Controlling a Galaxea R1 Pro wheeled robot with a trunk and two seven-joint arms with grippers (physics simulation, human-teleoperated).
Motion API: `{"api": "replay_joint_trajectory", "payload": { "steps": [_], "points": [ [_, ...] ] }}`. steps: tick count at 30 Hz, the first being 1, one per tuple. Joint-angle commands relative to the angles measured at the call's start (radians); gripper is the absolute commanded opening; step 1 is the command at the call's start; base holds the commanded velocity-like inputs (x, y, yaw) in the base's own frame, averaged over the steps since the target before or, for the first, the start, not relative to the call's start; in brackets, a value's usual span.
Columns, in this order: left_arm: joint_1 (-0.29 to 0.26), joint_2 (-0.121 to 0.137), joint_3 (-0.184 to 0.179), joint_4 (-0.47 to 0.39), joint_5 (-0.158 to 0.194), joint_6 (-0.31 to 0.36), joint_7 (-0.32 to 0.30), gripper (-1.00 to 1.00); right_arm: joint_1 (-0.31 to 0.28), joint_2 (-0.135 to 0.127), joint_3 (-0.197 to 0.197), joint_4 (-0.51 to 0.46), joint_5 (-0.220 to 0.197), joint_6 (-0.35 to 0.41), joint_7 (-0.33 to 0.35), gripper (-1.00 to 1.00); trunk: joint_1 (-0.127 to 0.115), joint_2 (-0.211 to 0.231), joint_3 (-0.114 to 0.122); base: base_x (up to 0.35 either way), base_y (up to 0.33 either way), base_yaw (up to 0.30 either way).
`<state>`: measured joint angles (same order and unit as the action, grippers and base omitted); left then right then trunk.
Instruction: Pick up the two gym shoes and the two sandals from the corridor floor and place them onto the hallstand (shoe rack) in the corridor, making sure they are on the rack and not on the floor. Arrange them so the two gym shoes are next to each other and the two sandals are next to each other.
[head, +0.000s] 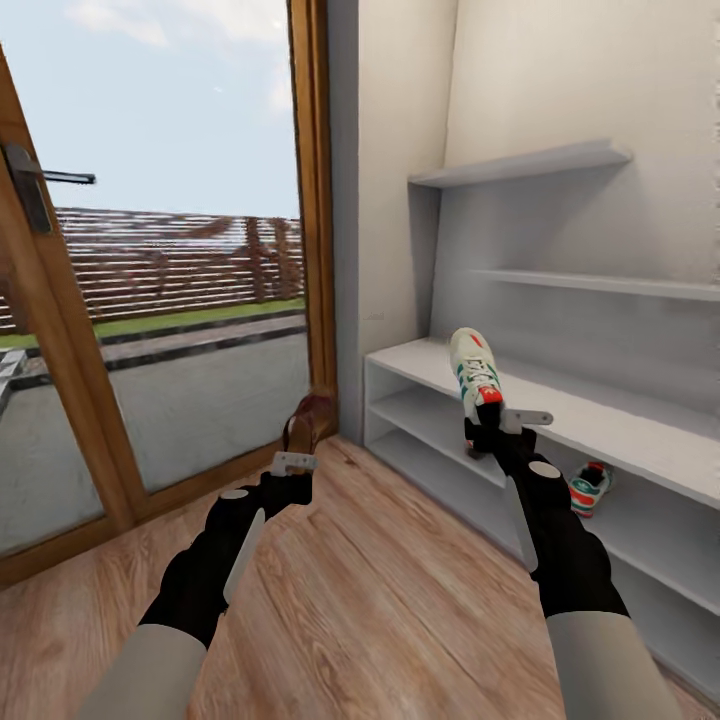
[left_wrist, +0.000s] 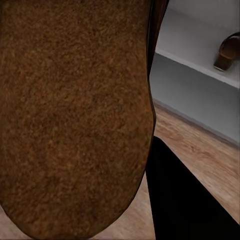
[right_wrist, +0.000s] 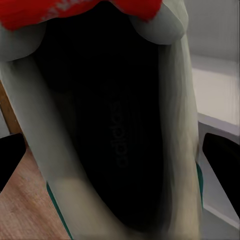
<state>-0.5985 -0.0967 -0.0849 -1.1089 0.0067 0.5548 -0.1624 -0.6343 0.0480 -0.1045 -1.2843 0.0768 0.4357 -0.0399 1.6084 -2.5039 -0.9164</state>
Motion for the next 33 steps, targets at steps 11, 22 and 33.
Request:
{"api": "replay_joint_trajectory", "payload": {
  "steps": [11,22,33],
  "points": [
    [-0.001,0.000,0.001,-0.002,-0.002,0.005,-0.005,-1.00,-0.001,0.001,-0.001,-0.001,0.008,0.006,0.001,-1.00,0.000,0.000,-0.001,0.175,0.275,-0.265],
    [0.000,0.000,0.001,-0.002,-0.002,0.005,-0.005,-1.00,-0.001,0.001,-0.001,-0.001,0.008,0.006,0.000,-1.00,0.000,0.000,-0.001,0.069,0.071,-0.265],
    [0.000,0.000,0.001,-0.002,-0.002,0.005,-0.005,-1.00,-0.001,0.001,-0.001,-0.001,0.008,0.006,0.000,-1.00,0.000,0.000,-0.001,0.159,0.265,-0.264]
  ]
}}
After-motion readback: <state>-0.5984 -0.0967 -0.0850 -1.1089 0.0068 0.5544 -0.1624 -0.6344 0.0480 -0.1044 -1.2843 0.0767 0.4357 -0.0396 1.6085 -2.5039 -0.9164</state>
